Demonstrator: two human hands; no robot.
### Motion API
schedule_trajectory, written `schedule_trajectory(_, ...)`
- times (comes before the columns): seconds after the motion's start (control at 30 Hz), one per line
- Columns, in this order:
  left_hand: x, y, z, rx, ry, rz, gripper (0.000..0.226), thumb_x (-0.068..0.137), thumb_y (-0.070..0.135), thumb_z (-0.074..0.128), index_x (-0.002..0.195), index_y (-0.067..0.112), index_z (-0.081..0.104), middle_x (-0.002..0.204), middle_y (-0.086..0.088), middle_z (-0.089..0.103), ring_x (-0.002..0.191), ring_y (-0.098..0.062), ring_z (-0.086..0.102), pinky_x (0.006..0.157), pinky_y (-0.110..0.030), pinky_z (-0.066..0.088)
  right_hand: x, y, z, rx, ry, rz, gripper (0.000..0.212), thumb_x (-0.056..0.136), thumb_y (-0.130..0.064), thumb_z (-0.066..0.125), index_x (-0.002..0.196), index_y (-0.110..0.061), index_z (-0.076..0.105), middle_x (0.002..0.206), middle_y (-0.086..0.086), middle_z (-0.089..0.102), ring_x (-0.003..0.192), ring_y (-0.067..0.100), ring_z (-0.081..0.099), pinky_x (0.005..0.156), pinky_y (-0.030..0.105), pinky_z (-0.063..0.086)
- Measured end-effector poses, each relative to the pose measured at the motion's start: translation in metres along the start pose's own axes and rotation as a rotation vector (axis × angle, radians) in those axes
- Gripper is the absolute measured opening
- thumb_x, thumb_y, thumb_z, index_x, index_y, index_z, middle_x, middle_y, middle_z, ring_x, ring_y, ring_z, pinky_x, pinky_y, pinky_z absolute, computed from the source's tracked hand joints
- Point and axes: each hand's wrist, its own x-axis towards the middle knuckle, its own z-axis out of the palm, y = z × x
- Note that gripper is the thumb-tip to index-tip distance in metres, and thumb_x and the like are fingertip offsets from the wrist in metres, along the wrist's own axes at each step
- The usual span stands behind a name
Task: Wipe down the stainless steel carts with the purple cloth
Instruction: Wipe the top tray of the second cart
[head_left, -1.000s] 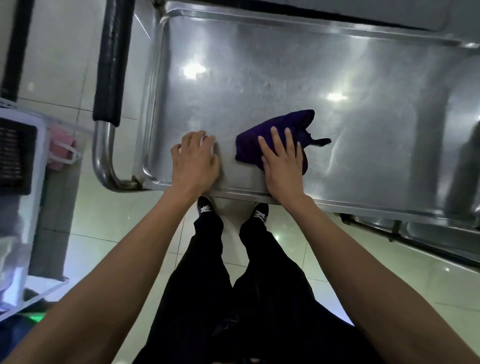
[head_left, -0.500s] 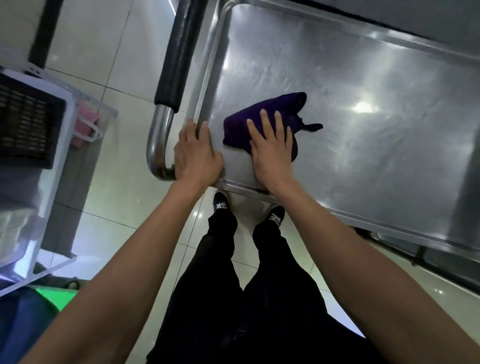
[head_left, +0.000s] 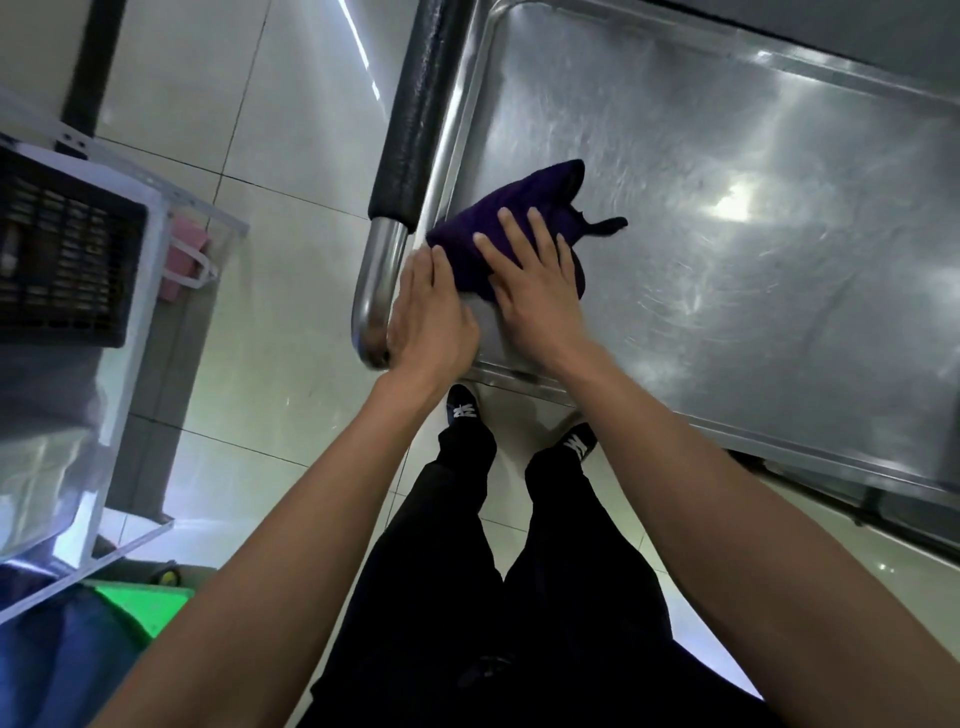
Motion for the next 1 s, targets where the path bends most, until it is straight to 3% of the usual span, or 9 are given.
schedule_trajectory(0.17, -0.009, 0.005, 0.006, 0.023, 0.036, 0.072, 0.062, 0.094, 0.016, 0.052, 0.152, 0.007, 0.031, 0.160, -0.011, 0.027, 0.150, -0.028, 0.021, 0.115, -0.048, 0.037, -0.029, 0.017, -0.003, -0.017, 0.006, 0.037, 0.050, 0.104, -0.028, 0.045, 0.153, -0.030, 0.037, 0.166, 0.000, 0.019, 0.154, 0.027, 0.006, 0.124, 0.050, 0.011)
schedule_trajectory(0.3, -0.022, 0.028, 0.022, 0.159, 0.037, 0.189, 0.056, 0.093, 0.021, 0.053, 0.146, 0.011, 0.039, 0.155, -0.012, 0.035, 0.149, -0.031, 0.023, 0.118, -0.049, 0.030, -0.063, 0.048, -0.012, -0.034, 0.021, 0.065, 0.050, 0.104, -0.028, 0.047, 0.153, -0.028, 0.038, 0.165, 0.000, 0.021, 0.154, 0.028, 0.010, 0.123, 0.051, 0.015)
schedule_trajectory(0.53, -0.051, 0.099, 0.064, 0.227, -0.030, 0.320, 0.044, 0.095, 0.026, 0.051, 0.138, 0.014, 0.049, 0.143, -0.008, 0.048, 0.136, -0.029, 0.039, 0.105, -0.049, 0.037, -0.141, 0.135, -0.040, -0.043, 0.024, 0.236, 0.050, 0.106, -0.028, 0.042, 0.155, -0.029, 0.033, 0.167, -0.001, 0.016, 0.154, 0.027, 0.006, 0.124, 0.050, 0.012)
schedule_trajectory(0.77, -0.077, 0.142, 0.095, 0.283, -0.077, 0.337, 0.041, 0.094, 0.024, 0.052, 0.134, 0.015, 0.052, 0.142, -0.005, 0.048, 0.135, -0.028, 0.039, 0.105, -0.049, 0.037, -0.207, 0.202, -0.056, -0.055, 0.023, 0.280, 0.049, 0.107, -0.030, 0.037, 0.156, -0.030, 0.030, 0.167, 0.000, 0.014, 0.154, 0.027, 0.003, 0.124, 0.050, 0.011)
schedule_trajectory(1.0, -0.100, 0.129, 0.095, 0.232, -0.014, 0.288, 0.037, 0.093, 0.019, 0.054, 0.130, 0.014, 0.055, 0.142, -0.008, 0.049, 0.137, -0.029, 0.038, 0.106, -0.053, 0.037, -0.220, 0.194, -0.050, -0.105, -0.026, 0.210, 0.051, 0.106, -0.023, 0.038, 0.157, -0.025, 0.027, 0.167, 0.005, 0.010, 0.154, 0.030, -0.002, 0.124, 0.052, 0.009)
